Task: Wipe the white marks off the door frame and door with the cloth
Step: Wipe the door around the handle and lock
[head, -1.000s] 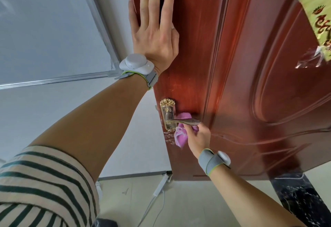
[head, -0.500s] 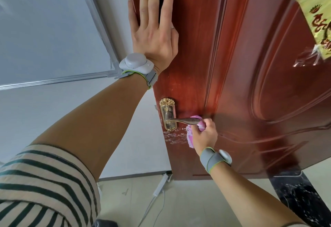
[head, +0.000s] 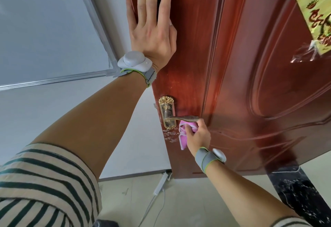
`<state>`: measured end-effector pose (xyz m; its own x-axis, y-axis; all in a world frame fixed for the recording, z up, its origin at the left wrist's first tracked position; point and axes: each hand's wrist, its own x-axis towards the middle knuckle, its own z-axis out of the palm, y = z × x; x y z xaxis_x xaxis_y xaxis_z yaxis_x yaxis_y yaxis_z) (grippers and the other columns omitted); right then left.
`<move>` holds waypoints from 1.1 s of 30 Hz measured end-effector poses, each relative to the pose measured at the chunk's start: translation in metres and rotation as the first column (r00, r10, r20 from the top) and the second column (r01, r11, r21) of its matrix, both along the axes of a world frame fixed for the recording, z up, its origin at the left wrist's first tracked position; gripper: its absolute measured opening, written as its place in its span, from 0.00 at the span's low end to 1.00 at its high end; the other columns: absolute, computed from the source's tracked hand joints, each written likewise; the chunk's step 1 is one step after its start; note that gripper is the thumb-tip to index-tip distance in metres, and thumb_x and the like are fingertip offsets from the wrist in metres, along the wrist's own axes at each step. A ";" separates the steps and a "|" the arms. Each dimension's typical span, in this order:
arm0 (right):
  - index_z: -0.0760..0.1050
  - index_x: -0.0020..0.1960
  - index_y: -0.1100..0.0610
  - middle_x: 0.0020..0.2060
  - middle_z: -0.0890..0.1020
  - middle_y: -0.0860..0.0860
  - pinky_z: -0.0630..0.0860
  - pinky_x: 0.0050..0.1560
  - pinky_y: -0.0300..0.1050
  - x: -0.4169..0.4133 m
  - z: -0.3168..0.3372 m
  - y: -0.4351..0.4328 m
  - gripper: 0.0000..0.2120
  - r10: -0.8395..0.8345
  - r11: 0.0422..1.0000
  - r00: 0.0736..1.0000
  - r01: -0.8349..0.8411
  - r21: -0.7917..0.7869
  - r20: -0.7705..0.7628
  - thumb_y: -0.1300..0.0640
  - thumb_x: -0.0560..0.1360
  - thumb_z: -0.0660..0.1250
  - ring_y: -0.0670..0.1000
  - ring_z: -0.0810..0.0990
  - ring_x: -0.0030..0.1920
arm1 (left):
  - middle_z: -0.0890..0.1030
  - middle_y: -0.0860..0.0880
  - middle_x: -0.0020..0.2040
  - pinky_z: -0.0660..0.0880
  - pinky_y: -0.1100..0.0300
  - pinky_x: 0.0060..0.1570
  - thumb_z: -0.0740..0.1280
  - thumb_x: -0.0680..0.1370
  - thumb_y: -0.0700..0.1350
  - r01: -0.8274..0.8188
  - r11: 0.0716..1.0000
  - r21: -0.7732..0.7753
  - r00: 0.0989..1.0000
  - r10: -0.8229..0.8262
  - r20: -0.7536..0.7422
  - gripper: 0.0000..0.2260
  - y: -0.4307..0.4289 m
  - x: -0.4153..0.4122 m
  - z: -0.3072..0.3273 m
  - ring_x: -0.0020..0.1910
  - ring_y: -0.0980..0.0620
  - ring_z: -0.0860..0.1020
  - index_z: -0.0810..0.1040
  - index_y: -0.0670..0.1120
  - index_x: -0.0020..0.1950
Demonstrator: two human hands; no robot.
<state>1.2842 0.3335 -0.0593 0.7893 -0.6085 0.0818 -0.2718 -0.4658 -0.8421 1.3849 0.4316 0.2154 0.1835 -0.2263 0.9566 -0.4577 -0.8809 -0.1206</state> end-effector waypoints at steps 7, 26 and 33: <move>0.74 0.51 0.52 0.46 0.82 0.55 0.72 0.44 0.48 -0.018 -0.009 -0.020 0.07 0.023 0.998 0.952 -0.041 -0.053 -0.306 0.54 0.73 0.65 0.62 0.80 0.48 | 0.67 0.32 0.73 0.61 0.37 0.72 0.58 0.75 0.33 0.035 0.999 0.019 0.999 -0.035 -0.003 0.26 0.003 0.003 -0.003 0.73 0.32 0.64 0.68 0.37 0.74; 0.80 0.53 0.54 0.48 0.74 0.51 0.78 0.40 0.43 -0.038 0.017 0.012 0.11 0.333 0.903 0.943 -0.325 -0.281 -0.021 0.59 0.72 0.68 0.52 0.78 0.39 | 0.69 0.33 0.72 0.63 0.34 0.70 0.60 0.78 0.36 0.061 0.994 0.090 0.995 -0.068 0.077 0.23 0.015 0.013 -0.004 0.72 0.33 0.67 0.70 0.39 0.74; 0.77 0.53 0.54 0.50 0.75 0.51 0.74 0.40 0.44 -0.023 0.107 0.027 0.12 0.197 0.951 0.889 -0.072 -0.301 0.412 0.61 0.70 0.70 0.48 0.76 0.40 | 0.69 0.36 0.73 0.64 0.33 0.69 0.61 0.82 0.44 0.115 0.960 0.257 0.982 -0.148 0.113 0.21 0.038 0.027 0.001 0.73 0.37 0.66 0.69 0.44 0.76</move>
<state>1.2613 0.3600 0.0474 0.7088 -0.4035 0.5786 0.1717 -0.6969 -0.6963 1.4120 0.4692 0.2166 0.0141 -0.4734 0.8808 -0.5333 -0.7487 -0.3939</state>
